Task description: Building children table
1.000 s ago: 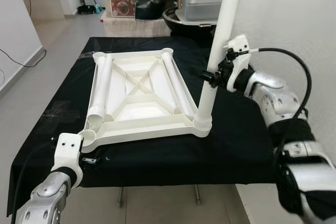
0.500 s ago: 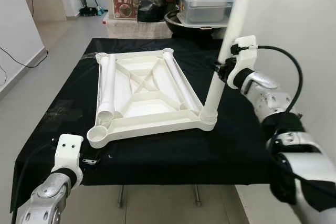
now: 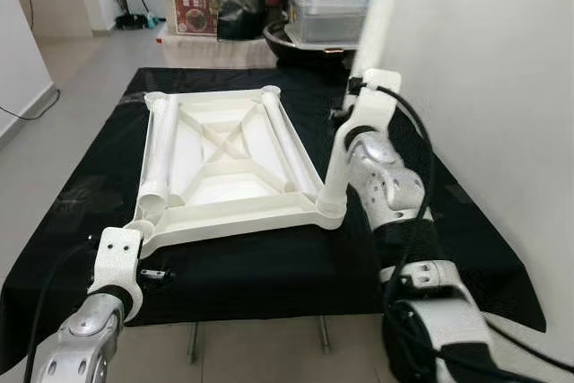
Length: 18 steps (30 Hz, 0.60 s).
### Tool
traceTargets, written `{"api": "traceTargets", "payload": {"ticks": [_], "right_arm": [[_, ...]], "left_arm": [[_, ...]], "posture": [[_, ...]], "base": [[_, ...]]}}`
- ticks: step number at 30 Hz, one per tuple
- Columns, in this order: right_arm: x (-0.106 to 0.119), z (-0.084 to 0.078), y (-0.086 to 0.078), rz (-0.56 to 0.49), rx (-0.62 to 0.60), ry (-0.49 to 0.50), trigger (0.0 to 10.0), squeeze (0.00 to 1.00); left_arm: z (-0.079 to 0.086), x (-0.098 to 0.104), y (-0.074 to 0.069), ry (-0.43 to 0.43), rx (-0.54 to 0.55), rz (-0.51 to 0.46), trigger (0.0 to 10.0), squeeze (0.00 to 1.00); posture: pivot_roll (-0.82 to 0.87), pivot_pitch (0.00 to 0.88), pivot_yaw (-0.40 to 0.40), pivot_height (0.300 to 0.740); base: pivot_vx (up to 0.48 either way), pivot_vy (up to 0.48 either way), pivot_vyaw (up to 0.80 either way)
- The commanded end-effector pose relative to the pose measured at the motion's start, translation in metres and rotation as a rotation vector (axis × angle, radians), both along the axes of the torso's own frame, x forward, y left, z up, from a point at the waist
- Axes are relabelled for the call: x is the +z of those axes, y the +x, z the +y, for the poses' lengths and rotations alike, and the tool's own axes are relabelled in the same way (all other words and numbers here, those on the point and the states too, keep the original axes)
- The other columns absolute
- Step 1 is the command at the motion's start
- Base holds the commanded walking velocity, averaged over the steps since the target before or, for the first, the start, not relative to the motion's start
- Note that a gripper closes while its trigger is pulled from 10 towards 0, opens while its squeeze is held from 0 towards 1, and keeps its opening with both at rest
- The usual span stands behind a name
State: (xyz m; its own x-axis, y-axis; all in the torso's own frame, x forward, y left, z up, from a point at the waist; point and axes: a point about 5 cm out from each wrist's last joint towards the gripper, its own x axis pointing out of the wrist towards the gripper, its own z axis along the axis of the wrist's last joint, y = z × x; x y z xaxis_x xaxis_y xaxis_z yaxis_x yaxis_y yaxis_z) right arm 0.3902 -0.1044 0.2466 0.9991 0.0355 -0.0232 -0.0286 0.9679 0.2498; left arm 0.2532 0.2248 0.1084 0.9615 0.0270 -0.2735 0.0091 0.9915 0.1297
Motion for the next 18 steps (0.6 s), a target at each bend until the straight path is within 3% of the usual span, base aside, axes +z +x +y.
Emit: {"api": "traceTargets", "payload": {"ticks": [1, 3, 4, 6, 7, 9, 11, 15, 16, 17, 18], "right_arm": [[0.008, -0.003, -0.002, -0.011, 0.077, -0.023, 10.0, 0.84], [0.014, -0.007, -0.003, -0.027, 0.105, -0.045, 10.0, 0.84], [0.021, -0.012, -0.002, -0.063, 0.183, -0.042, 10.0, 0.00], [0.027, -0.017, -0.001, -0.140, 0.357, -0.056, 10.0, 0.00], [0.023, -0.022, -0.005, -0.198, 0.547, -0.105, 10.0, 0.00], [0.019, -0.025, -0.006, -0.206, 0.602, -0.124, 10.0, 0.00], [0.007, -0.029, -0.013, -0.205, 0.770, -0.158, 10.0, 0.00], [0.000, -0.030, -0.013, -0.195, 0.814, -0.209, 10.0, 0.00], [-0.009, -0.029, -0.012, -0.177, 0.857, -0.269, 1.6, 0.00], [-0.009, -0.029, -0.012, -0.177, 0.857, -0.269, 1.6, 0.00], [-0.016, -0.027, -0.009, -0.153, 0.873, -0.320, 0.0, 0.00]], "left_arm": [[-0.004, 0.000, 0.002, -0.013, -0.009, -0.005, 10.0, 0.00], [-0.005, 0.000, 0.002, -0.017, -0.008, -0.006, 10.0, 0.00], [-0.007, 0.000, 0.001, -0.021, -0.012, -0.007, 10.0, 0.00], [-0.009, -0.001, 0.002, -0.024, -0.017, -0.007, 10.0, 0.00], [-0.010, -0.001, 0.002, -0.024, -0.018, -0.007, 10.0, 0.00], [-0.009, -0.001, 0.002, -0.023, -0.018, -0.007, 10.0, 0.00], [-0.009, -0.001, 0.003, -0.023, -0.017, -0.007, 10.0, 0.00], [-0.009, -0.001, 0.003, -0.022, -0.017, -0.007, 10.0, 0.00], [-0.009, -0.001, 0.003, -0.022, -0.019, -0.007, 10.0, 0.00], [-0.009, -0.001, 0.003, -0.022, -0.019, -0.007, 10.0, 0.00], [-0.009, 0.000, 0.004, -0.022, -0.021, -0.008, 10.0, 0.00]], "posture": [[0.09, 0.000, -0.050, 0.740], [0.09, 0.000, -0.050, 0.740], [0.09, 0.000, -0.048, 0.740], [0.08, 0.000, -0.051, 0.740], [0.10, 0.000, -0.054, 0.740], [0.10, 0.000, -0.054, 0.740], [0.10, 0.000, -0.052, 0.740], [0.10, 0.000, -0.053, 0.740], [0.11, 0.000, -0.052, 0.740], [0.11, 0.000, -0.052, 0.740], [0.11, 0.000, -0.053, 0.740]], "base": [[0.000, 0.000, 0.00], [0.000, 0.000, 0.00], [0.000, 0.000, 0.00], [0.000, 0.000, 0.00], [0.000, 0.000, 0.00], [0.000, 0.000, 0.00], [0.000, 0.000, 0.00], [0.000, 0.000, 0.00], [0.000, 0.000, 0.00], [0.000, 0.000, 0.00], [0.000, 0.000, 0.00]]}}
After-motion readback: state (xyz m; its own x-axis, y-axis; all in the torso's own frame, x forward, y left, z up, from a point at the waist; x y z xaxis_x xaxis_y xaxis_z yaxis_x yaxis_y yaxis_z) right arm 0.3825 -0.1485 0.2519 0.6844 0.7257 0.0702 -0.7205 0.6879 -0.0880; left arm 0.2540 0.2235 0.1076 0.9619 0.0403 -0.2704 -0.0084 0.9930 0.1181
